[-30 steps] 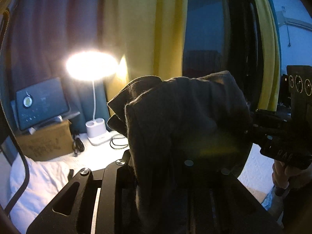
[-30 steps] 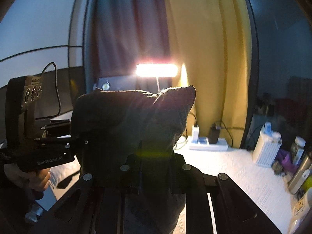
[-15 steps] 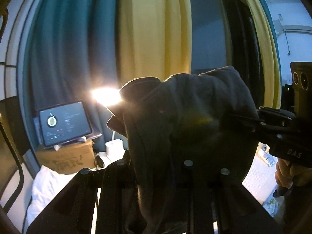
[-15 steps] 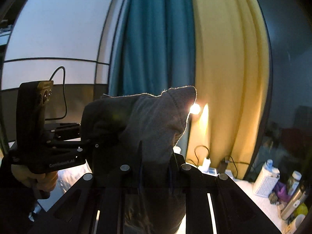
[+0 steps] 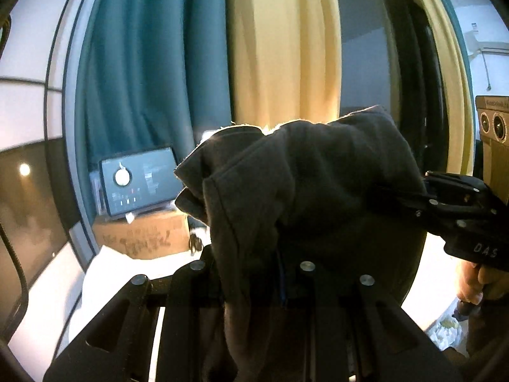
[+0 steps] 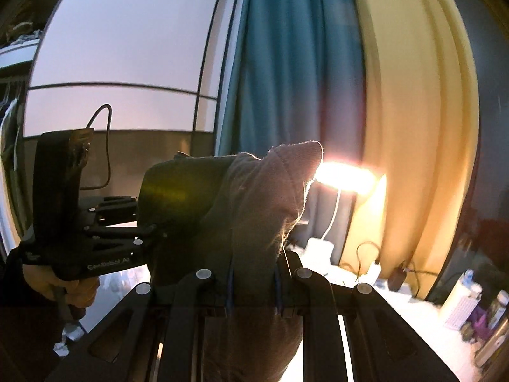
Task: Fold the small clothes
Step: 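Lift the held shirt high with both grippers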
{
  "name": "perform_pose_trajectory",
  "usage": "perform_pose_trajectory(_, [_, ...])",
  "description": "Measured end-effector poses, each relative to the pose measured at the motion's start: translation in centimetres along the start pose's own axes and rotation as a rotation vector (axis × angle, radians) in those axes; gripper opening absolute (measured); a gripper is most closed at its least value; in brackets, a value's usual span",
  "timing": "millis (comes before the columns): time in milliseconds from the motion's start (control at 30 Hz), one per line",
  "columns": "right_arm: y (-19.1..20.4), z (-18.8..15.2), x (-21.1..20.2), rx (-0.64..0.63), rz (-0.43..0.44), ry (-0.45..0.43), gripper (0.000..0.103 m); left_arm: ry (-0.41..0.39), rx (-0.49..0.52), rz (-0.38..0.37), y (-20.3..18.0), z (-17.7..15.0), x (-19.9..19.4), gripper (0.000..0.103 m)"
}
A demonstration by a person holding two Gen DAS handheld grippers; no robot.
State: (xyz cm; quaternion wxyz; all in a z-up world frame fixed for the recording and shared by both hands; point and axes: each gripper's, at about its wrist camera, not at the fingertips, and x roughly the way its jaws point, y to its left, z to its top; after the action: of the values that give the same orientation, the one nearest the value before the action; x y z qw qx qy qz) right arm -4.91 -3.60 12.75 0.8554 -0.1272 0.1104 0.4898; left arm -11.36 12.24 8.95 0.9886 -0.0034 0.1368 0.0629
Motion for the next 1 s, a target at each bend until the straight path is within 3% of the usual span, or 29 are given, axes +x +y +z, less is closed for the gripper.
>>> perform_pose_trajectory(567, [-4.9,-5.6,10.0,0.149,-0.067,0.182,0.019,0.195,-0.047,-0.086,2.5,-3.5,10.6,0.021])
perform_pose_trajectory(1000, [-8.5,-8.3,17.7,0.204,-0.035,0.291,0.019,0.306,-0.094,-0.076,5.1,-5.7,17.5,0.021])
